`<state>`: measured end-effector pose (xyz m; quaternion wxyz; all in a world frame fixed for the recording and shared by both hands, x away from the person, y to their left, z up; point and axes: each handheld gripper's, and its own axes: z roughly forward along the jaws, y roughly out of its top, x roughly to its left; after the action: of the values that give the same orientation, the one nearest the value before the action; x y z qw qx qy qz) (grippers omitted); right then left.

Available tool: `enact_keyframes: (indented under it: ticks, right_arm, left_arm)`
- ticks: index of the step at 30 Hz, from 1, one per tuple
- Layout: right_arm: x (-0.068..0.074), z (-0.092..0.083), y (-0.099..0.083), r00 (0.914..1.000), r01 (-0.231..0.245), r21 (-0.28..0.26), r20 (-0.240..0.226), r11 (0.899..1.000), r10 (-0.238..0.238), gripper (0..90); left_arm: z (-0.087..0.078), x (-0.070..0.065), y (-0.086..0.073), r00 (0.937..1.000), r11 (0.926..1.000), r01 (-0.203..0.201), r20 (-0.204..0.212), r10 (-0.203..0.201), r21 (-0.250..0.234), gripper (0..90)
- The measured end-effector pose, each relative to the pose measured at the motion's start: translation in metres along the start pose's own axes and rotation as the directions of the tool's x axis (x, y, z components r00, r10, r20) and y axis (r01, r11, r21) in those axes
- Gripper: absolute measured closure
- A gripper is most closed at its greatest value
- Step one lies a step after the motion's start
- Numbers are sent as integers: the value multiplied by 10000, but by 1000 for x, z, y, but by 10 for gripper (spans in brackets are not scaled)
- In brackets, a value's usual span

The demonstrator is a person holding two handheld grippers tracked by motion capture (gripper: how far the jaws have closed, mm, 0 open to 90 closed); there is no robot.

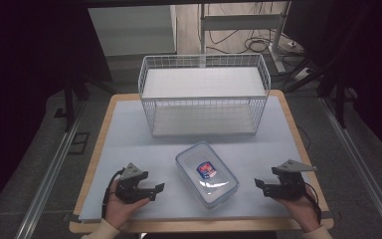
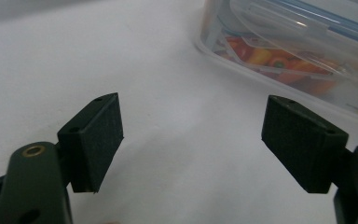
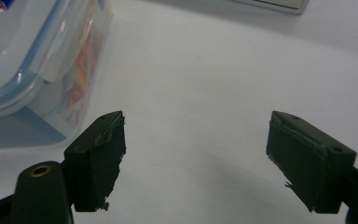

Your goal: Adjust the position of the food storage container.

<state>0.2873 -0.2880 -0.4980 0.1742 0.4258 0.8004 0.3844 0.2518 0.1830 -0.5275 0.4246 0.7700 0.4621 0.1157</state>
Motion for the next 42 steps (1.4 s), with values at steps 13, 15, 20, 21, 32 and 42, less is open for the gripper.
enact_keyframes:
  ticks: [13,15,20,21,32,42]
  right_arm:
    - [25,-9,23,9933,563,-342,-990,9978,-594,391]
    - [31,-12,31,9900,743,-490,-1165,9960,-796,429]
    - [43,-16,48,9809,1001,-746,-1596,9922,-1110,491]
    - [51,-16,56,9736,1177,-843,-1864,9895,-1317,532]
    - [97,-1,87,9052,2407,-921,-3380,9662,-2577,840]
    - [126,7,78,8636,2945,-698,-4077,9531,-2967,900]
  left_arm:
    - [-1,1,0,9997,9997,236,42,-236,-22,196]
    - [-1,1,0,9997,9997,225,54,-225,-3,197]
    - [0,0,0,9998,9998,201,83,-201,35,197]
    - [0,0,0,9998,9998,167,91,-168,71,197]
    - [0,1,-1,9997,9997,222,90,-223,43,198]
    - [0,1,-1,9998,9998,172,36,-173,102,200]
